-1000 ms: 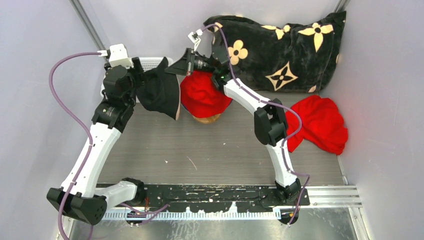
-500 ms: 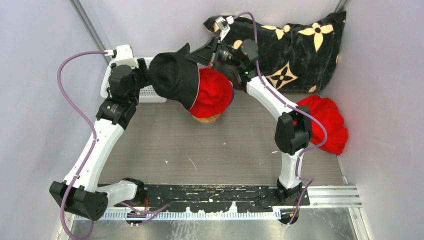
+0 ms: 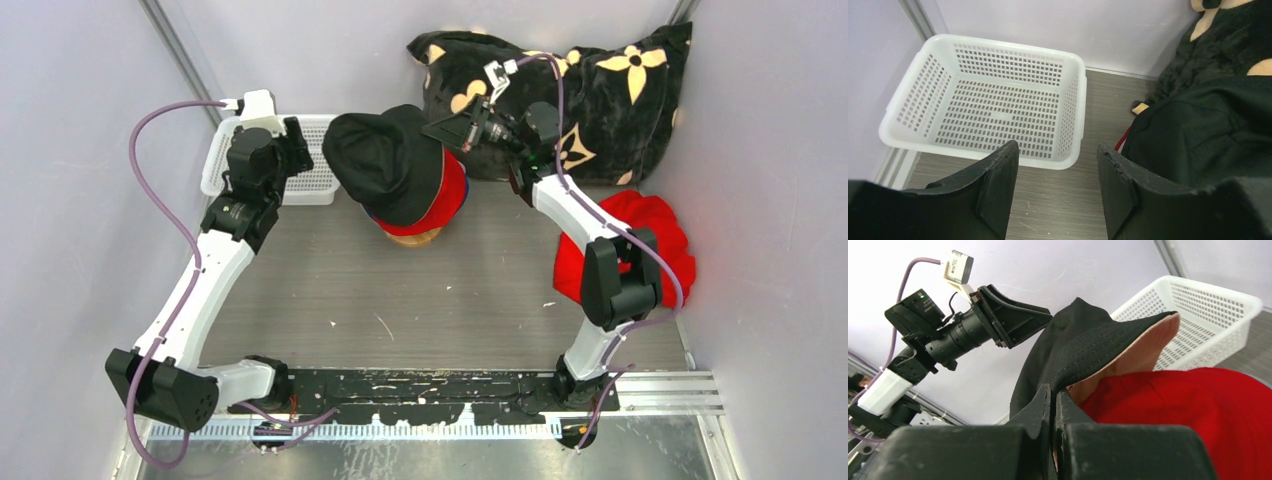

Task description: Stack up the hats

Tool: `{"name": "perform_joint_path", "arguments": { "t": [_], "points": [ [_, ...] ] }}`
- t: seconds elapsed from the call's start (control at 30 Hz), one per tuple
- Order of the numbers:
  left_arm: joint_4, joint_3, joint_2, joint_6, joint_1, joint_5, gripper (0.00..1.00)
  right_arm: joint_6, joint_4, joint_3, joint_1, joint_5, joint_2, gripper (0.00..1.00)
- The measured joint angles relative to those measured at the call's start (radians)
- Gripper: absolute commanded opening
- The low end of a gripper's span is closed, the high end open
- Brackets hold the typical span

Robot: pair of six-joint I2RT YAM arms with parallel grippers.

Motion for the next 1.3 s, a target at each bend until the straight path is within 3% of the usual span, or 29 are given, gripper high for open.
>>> {"name": "perform_joint_path", "arguments": {
  "t": [0.63, 1.3],
  "points": [
    [0.039, -0.025, 0.045, -0.031, 0.0, 0.065, 0.58, -0.011, 0.057, -0.266, -0.182, 0.001, -0.047, 0.01],
    [0.213, -0.206, 0.088, -0.093, 0.0, 0.195, 0.59, -0.075, 0.051, -0.342, -0.196, 0.031, 0.093, 0.01]
  ]
}}
